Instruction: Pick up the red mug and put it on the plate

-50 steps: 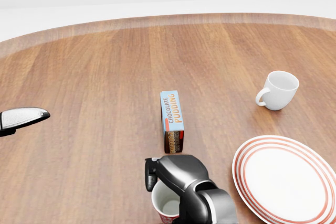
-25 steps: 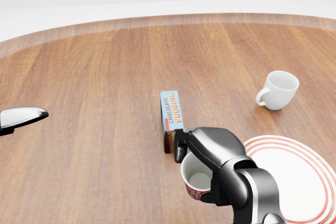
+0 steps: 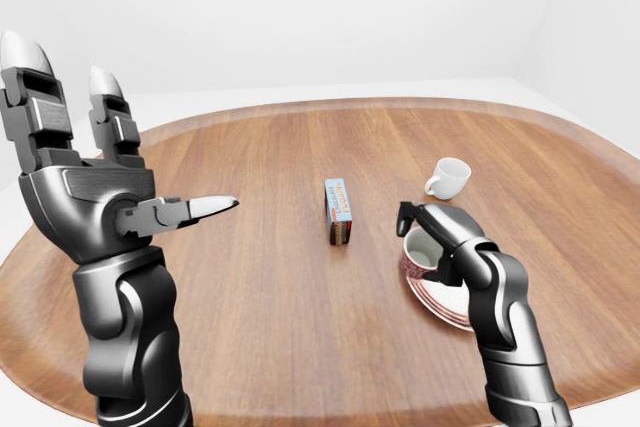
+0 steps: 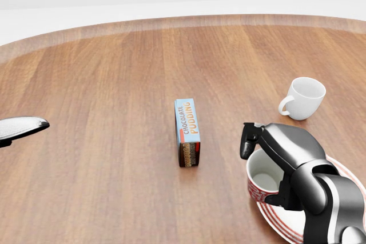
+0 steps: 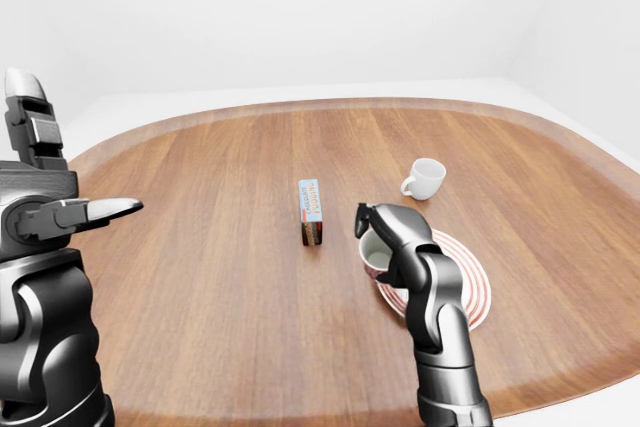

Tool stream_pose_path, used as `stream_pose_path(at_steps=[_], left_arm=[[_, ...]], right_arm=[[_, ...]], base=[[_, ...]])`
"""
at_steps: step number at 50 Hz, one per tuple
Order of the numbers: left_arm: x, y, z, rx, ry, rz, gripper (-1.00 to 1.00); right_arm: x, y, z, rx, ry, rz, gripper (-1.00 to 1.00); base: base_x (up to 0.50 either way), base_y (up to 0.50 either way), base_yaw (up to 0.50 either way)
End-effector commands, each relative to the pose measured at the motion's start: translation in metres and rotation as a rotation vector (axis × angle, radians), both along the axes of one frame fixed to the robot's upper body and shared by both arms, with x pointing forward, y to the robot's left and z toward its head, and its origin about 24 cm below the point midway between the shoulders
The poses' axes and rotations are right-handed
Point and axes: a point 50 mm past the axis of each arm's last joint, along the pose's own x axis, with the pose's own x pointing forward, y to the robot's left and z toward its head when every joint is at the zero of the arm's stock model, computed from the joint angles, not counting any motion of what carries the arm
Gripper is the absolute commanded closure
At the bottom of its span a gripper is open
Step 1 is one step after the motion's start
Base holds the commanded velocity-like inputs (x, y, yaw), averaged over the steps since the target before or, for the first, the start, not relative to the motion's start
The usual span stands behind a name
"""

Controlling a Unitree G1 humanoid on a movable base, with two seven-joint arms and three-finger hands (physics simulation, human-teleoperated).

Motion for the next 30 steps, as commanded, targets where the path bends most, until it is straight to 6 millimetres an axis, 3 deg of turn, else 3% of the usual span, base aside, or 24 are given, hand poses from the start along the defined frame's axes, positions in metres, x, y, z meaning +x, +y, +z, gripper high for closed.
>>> stream_pose_path(at_steps=[1, 14, 30], left_arm=[[-0.002, 0.000, 0.002, -0.002, -0.012, 0.000, -1.00], [-0.002, 0.001, 0.004, -0.005, -0.021, 0.000, -1.00], [-0.002, 0.002, 0.005, -0.007, -0.025, 0.001, -1.00]], right_arm=[[0.001, -0.031, 0.005, 0.031, -0.036, -0.073, 1.00], [0.009, -0.061, -0.020, 0.069, -0.001, -0.185, 1.00], [0.022, -0.098, -0.027, 0.072, 0.003, -0.304, 1.00]], base=[[0.00, 0.00, 0.00], [0.00, 0.00, 0.00], [0.00, 0.00, 0.00]])
